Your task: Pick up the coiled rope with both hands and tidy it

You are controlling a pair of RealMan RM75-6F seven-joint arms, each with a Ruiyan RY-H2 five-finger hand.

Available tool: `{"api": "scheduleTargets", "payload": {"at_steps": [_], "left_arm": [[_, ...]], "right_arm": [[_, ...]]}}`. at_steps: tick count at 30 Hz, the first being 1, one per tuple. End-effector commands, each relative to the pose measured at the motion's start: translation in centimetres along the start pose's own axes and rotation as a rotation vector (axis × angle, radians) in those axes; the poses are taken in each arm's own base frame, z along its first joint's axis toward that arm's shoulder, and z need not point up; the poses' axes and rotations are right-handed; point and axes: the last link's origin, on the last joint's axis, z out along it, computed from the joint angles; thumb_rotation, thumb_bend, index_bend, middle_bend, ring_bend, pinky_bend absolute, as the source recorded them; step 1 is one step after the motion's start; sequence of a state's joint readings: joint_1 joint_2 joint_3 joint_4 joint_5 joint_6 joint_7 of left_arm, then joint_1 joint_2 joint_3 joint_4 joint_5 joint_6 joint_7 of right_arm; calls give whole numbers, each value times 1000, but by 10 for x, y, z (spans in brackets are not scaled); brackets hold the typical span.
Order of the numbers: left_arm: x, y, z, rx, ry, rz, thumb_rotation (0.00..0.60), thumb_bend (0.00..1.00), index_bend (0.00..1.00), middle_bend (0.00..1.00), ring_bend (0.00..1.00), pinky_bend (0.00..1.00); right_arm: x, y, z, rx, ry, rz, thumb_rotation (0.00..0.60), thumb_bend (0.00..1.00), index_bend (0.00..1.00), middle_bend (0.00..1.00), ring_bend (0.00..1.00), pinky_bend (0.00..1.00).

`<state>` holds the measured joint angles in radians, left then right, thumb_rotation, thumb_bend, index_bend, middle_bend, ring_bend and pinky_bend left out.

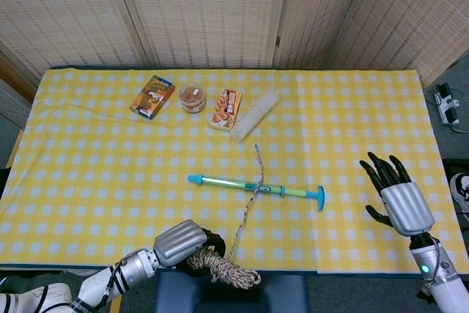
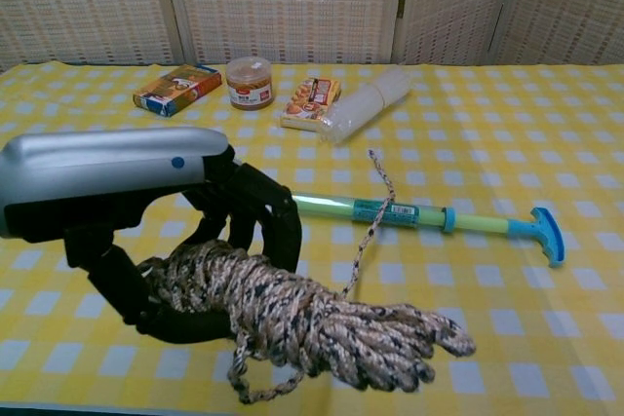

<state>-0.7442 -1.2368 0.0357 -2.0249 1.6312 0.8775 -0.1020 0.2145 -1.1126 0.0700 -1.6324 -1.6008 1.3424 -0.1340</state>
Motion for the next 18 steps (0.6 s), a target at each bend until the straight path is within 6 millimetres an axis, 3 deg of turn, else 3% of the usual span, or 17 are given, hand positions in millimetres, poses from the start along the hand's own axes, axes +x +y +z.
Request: {"api": "scheduleTargets", "payload": {"at_steps": [1, 10, 18], "left_arm": [[3, -2, 0, 1, 20, 7, 600, 522, 625, 615, 582, 706], [22, -27, 10, 110, 234, 72, 600, 523, 625, 614, 582, 706], [27, -42, 5, 183, 327, 127, 600, 523, 625, 615, 582, 706]], "right_arm": [[0, -13, 13, 63, -3, 2, 600, 263, 0, 26, 121, 0], [-4, -58, 57, 254, -34, -15, 600, 263, 86, 105, 164, 0], [-26, -112, 96, 439, -125, -89, 600, 263, 182, 120, 166, 0]]}}
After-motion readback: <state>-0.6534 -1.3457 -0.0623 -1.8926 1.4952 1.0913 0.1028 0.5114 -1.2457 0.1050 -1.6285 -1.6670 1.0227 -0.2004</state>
